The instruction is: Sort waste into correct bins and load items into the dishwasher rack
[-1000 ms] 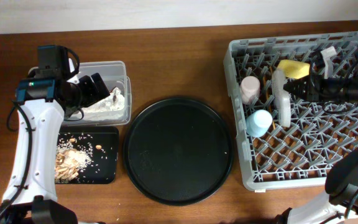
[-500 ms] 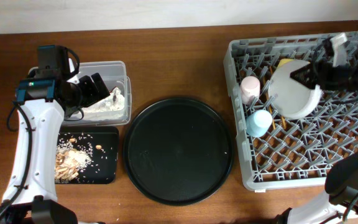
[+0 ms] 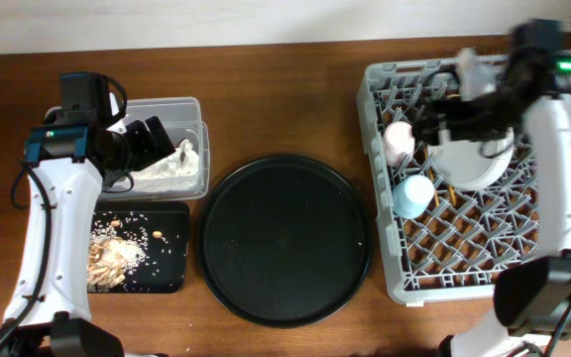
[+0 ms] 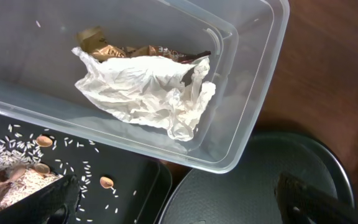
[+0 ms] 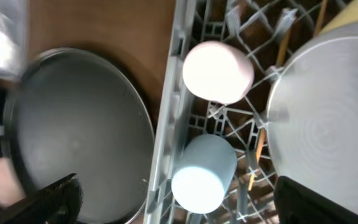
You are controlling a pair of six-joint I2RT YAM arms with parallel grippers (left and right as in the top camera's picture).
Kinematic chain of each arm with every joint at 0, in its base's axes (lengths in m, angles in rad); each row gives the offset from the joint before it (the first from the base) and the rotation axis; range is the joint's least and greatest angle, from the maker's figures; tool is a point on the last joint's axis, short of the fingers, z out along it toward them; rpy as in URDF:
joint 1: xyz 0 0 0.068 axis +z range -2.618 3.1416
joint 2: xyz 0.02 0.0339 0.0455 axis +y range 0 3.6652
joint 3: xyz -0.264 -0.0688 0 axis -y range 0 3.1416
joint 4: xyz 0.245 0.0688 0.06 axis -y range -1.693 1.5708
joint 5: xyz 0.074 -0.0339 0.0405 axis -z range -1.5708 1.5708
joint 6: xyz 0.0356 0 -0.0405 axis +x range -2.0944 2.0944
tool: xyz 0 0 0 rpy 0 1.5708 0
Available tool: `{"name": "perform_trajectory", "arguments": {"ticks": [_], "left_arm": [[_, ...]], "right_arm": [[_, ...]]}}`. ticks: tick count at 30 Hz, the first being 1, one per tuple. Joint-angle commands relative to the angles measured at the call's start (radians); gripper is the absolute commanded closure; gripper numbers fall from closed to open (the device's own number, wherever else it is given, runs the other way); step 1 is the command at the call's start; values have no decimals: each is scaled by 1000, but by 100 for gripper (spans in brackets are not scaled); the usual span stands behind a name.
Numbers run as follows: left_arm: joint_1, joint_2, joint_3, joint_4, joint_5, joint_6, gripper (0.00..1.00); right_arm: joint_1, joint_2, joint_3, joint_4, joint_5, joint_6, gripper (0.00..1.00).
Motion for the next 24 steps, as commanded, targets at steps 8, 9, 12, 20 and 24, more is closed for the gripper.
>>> {"name": "perform_trajectory", "arguments": {"ticks": [8, 9, 12, 20, 24], "left_arm": [[5, -11, 16, -1, -8, 8, 1], [7, -11, 16, 0, -7, 8, 1], [7, -11, 16, 0, -7, 8, 1], [7, -11, 16, -1, -8, 8, 1], [7, -11, 16, -1, -7, 8, 1]], "right_arm": [[341, -26, 17, 47, 201, 145, 1], [358, -26, 17, 47, 201, 145, 1], [389, -26, 17, 47, 201, 145, 1], [393, -26, 17, 47, 201, 145, 1], [393, -28, 16, 47, 201, 145, 1]]}}
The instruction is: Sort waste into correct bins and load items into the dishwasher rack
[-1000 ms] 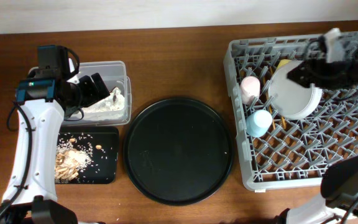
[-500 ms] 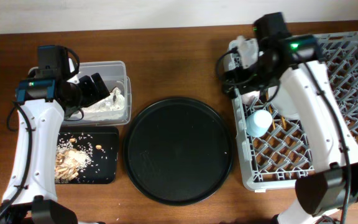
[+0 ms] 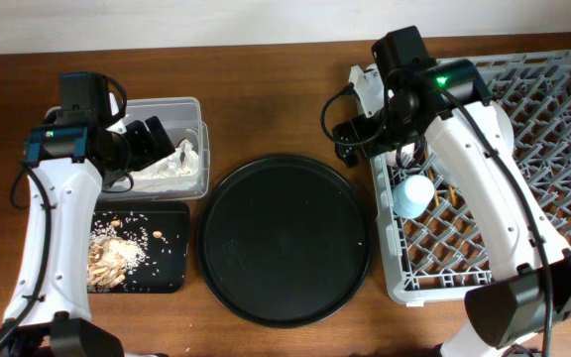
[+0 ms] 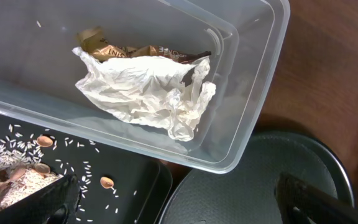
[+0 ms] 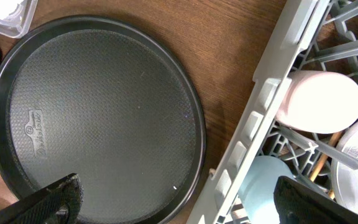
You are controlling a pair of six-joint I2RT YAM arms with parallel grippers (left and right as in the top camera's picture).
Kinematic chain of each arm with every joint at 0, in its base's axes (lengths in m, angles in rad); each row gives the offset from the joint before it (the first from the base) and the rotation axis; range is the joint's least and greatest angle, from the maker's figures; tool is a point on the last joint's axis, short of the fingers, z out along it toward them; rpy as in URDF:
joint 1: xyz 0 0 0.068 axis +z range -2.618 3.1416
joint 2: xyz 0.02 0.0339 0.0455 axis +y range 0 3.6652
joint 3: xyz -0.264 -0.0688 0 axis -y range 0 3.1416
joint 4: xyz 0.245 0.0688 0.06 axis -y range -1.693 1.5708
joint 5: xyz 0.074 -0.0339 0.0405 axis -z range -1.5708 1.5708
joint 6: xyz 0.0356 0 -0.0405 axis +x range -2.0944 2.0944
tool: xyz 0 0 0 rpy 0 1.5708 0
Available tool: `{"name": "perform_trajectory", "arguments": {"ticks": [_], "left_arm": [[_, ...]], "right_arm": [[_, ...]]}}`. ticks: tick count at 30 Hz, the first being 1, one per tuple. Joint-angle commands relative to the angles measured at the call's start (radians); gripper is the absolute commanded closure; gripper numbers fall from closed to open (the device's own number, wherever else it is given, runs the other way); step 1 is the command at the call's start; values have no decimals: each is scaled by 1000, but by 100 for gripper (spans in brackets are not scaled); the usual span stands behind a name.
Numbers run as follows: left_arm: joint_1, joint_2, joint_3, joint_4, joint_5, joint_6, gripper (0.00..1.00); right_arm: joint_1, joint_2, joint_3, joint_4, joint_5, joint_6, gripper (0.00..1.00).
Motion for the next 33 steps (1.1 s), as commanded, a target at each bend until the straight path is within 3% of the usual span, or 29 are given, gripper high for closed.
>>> {"name": "perform_trajectory", "arguments": {"ticks": [1, 8, 15, 19, 26, 33], "left_arm": [[6, -11, 16, -1, -7, 8, 1], [6, -11, 16, -1, -7, 8, 1], [6, -11, 16, -1, -7, 8, 1], [6, -11, 16, -1, -7, 8, 1], [6, -11, 16, -1, -7, 8, 1], [6, -11, 16, -1, -7, 8, 1]], "right_arm": [[2, -41, 16, 0, 12, 9, 1], [24, -282, 16, 10, 22, 5, 1], [21, -684, 7, 98, 78, -21, 1], [16, -943, -126, 154, 133, -21, 1], [-64, -1427, -716, 443, 127, -17, 1], [-133, -1756, -1358, 1051, 22, -9, 1]]}}
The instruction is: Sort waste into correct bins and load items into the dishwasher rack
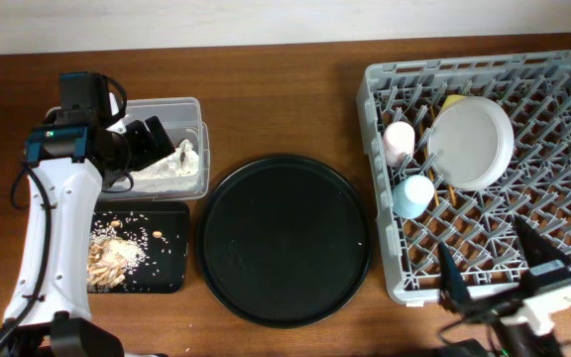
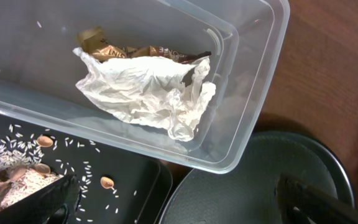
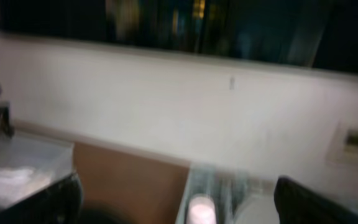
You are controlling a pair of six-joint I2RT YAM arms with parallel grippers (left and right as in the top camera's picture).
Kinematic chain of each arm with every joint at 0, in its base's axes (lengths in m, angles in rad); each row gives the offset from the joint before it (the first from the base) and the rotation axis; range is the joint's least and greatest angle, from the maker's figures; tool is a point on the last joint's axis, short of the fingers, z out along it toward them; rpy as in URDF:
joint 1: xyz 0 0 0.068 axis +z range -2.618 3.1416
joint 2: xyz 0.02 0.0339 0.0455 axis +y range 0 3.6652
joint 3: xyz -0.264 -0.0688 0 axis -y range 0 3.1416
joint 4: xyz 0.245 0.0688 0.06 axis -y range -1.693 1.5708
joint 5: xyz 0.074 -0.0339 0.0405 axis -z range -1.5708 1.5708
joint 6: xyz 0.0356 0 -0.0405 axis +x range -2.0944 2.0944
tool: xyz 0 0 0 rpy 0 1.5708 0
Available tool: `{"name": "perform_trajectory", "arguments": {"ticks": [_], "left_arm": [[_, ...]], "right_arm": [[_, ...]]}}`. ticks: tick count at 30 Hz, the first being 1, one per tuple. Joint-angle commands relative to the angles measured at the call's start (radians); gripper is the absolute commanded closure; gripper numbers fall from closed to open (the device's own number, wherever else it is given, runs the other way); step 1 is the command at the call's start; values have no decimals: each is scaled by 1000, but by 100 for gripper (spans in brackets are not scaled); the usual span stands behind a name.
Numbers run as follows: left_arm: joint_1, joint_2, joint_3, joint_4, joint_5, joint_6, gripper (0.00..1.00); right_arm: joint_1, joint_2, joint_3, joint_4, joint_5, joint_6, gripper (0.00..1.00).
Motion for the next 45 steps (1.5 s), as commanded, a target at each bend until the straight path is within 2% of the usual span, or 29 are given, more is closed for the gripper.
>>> {"name": "perform_trajectory", "arguments": {"ticks": [1, 6, 10, 13, 24, 45], "left_arm": [[6, -11, 16, -1, -7, 8, 1], [6, -11, 16, -1, -7, 8, 1], [6, -11, 16, -1, -7, 8, 1], [6, -11, 16, 0, -7, 8, 1], [6, -11, 16, 0, -7, 8, 1], [6, -11, 16, -1, -7, 8, 1]], "right_arm": [[-36, -98, -257, 260, -61, 23, 1], [-85, -117, -500, 578, -61, 127, 1], [-108, -117, -632, 673, -61, 130, 1], [-112, -117, -693, 671, -60, 129, 1], [-149, -117, -700, 388, -42, 129, 1], [-148, -117, -700, 389, -42, 129, 1]]}}
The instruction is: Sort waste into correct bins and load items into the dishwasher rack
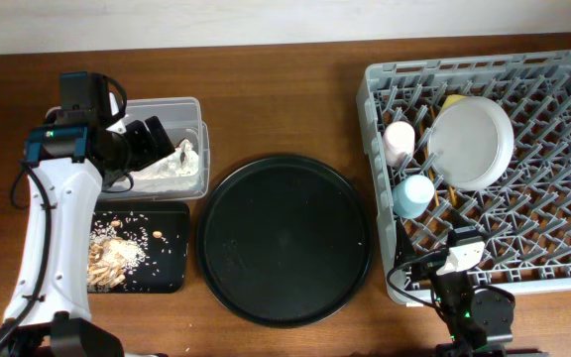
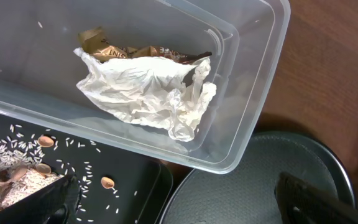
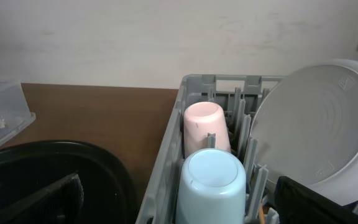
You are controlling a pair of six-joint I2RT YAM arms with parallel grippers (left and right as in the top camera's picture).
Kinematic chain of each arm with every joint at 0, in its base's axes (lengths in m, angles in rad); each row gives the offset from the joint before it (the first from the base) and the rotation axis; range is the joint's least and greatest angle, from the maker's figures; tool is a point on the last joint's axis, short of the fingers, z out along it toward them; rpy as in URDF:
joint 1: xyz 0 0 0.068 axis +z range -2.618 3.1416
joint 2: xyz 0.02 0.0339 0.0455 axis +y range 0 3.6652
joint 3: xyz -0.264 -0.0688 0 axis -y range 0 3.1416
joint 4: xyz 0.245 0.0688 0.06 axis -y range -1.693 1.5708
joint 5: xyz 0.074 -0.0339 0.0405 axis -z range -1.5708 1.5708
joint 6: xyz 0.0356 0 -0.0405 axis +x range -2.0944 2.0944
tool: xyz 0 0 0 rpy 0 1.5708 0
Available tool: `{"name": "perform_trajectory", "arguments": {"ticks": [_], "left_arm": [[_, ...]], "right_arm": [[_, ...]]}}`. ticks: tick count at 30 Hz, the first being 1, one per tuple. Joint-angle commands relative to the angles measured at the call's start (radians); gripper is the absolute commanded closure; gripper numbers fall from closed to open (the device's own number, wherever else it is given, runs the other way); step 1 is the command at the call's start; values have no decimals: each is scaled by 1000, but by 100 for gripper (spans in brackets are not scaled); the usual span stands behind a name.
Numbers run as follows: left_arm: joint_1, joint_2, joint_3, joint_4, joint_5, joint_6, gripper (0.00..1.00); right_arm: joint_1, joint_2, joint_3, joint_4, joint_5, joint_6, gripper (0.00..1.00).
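Note:
The grey dishwasher rack (image 1: pixel 563 278) holds a pink cup (image 1: pixel 399 142), a pale blue cup (image 1: pixel 413 194) and a white plate (image 1: pixel 471 142). A clear bin (image 1: pixel 191 109) contains crumpled white tissue (image 2: pixel 145 87) and a brown wrapper (image 2: pixel 104 45). A black rectangular tray (image 1: pixel 171 278) carries rice and nutshells (image 2: pixel 17 177). My left gripper (image 2: pixel 173 190) hangs open above the bin's near corner, nothing between its fingers. My right gripper (image 3: pixel 176 190) is open and low at the rack's front, facing the blue cup (image 3: pixel 209 180).
A large round black tray (image 1: pixel 285 238) lies between the bins and the rack. A yellow item (image 1: pixel 451 101) shows behind the plate. The white wall runs along the table's far edge. The right arm's base (image 1: pixel 469 307) sits at the table's front edge.
My right arm has settled lower at the rack's front edge; its wrist view, blurred and aimed at the wall before, now looks level across the cups. The left arm is unmoved.
My right gripper was open over the rack beside the white plate. Then it was over the rack's left edge near the round tray. Then it had withdrawn to the table's front, and now rests there. The left gripper stayed open above the clear bin throughout.

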Motion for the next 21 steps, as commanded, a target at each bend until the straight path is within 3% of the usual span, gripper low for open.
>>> {"name": "perform_trajectory", "arguments": {"ticks": [1, 9, 21], "left_arm": [[6, -11, 16, -1, -4, 8, 1], [3, -74, 15, -1, -4, 8, 1], [-149, -480, 8, -14, -4, 8, 1]], "right_arm": [[-8, -12, -5, -7, 8, 12, 1], [-8, -12, -5, -7, 8, 12, 1], [-8, -12, -5, -7, 8, 12, 1]]}}
